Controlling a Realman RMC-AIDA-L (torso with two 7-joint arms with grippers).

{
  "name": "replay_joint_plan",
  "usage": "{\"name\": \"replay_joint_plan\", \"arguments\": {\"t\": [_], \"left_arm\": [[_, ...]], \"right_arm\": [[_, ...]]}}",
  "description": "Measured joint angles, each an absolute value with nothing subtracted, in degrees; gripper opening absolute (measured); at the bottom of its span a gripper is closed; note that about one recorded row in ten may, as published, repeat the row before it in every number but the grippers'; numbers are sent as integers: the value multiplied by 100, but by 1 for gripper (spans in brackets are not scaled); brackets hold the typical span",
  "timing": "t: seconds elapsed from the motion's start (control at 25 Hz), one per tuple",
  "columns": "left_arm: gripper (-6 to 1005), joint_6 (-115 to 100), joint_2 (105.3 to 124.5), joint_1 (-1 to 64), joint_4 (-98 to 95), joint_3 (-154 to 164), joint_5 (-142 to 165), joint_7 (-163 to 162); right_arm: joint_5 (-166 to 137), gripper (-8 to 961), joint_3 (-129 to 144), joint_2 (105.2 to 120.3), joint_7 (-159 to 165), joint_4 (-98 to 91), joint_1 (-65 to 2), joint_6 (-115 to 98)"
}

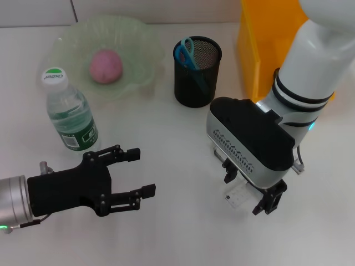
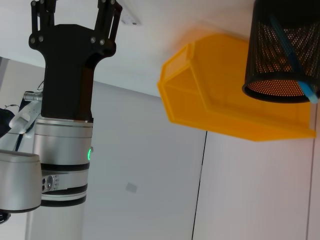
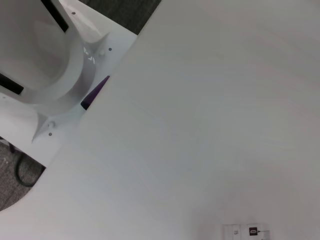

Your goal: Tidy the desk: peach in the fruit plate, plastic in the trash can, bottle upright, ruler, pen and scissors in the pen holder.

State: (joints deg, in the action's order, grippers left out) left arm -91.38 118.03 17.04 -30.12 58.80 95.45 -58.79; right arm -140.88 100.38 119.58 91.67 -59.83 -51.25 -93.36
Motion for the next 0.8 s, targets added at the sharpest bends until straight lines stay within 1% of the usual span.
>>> {"name": "replay_joint_plan", "arguments": {"t": [0.8], "left_arm": [[832, -9180, 11795, 1670, -3026, 5880, 9545, -5887]], "right_arm": [[-14001, 774, 10295, 11981, 9207, -5659, -5211, -8880]]}}
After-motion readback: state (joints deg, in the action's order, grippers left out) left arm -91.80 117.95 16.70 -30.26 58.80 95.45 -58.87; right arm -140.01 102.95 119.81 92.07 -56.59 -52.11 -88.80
